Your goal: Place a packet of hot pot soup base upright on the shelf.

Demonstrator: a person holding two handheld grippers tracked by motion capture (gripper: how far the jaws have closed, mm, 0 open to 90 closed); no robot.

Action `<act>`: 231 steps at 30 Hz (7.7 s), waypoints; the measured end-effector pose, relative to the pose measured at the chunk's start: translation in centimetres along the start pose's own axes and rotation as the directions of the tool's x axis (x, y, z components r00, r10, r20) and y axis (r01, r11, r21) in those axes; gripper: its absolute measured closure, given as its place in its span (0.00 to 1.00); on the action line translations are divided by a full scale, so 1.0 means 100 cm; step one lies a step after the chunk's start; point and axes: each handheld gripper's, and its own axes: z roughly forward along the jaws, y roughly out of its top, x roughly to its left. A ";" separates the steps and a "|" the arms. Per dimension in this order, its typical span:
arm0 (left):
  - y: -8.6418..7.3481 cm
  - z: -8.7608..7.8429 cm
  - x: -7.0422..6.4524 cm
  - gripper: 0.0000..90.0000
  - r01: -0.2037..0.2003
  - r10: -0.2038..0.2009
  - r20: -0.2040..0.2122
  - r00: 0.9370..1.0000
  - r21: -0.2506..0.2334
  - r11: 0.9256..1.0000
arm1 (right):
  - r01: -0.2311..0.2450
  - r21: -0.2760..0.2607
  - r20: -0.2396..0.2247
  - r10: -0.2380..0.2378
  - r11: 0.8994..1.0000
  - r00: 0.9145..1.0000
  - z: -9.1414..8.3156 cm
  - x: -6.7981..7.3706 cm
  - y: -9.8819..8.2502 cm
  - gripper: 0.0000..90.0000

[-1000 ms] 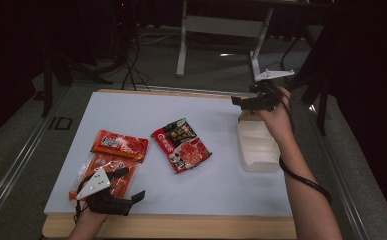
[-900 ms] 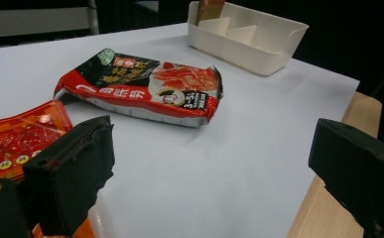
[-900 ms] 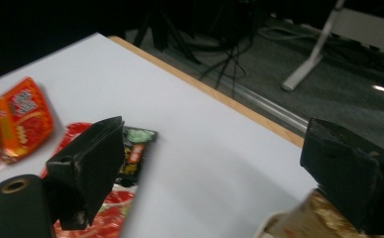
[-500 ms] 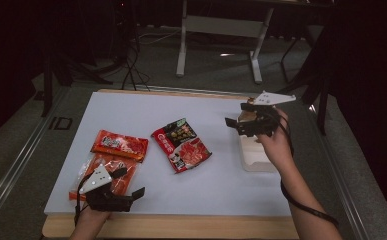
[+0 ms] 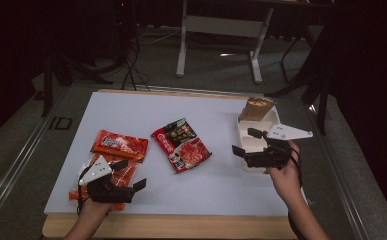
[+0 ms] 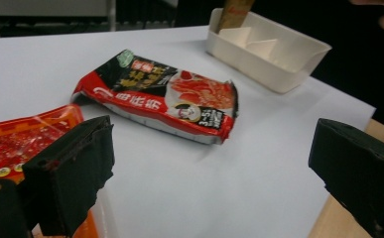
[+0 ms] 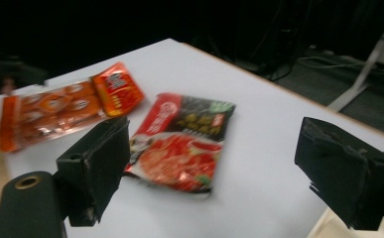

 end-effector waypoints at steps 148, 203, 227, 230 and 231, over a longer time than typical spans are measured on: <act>0.072 0.267 0.095 0.61 0.196 -0.131 -0.182 0.974 0.401 0.895 | -0.008 0.005 -0.088 0.008 1.000 0.996 -0.016 0.043 -0.071 0.18; 0.128 0.179 0.003 0.97 0.047 -0.055 0.061 0.997 0.132 0.990 | -0.029 -0.083 0.006 0.030 0.996 1.000 -0.032 0.035 -0.057 0.15; 0.141 0.128 -0.016 0.97 0.022 -0.032 0.272 0.962 0.039 0.999 | -0.047 -0.072 0.057 0.051 0.996 0.997 -0.033 0.033 -0.029 0.17; 0.140 0.126 -0.019 0.97 0.025 -0.032 0.300 0.953 0.027 0.999 | -0.070 -0.084 0.037 0.073 0.994 0.997 -0.027 0.030 -0.021 0.17; 0.140 0.126 -0.019 0.97 0.025 -0.032 0.300 0.953 0.027 0.999 | -0.070 -0.084 0.037 0.073 0.994 0.997 -0.027 0.030 -0.021 0.17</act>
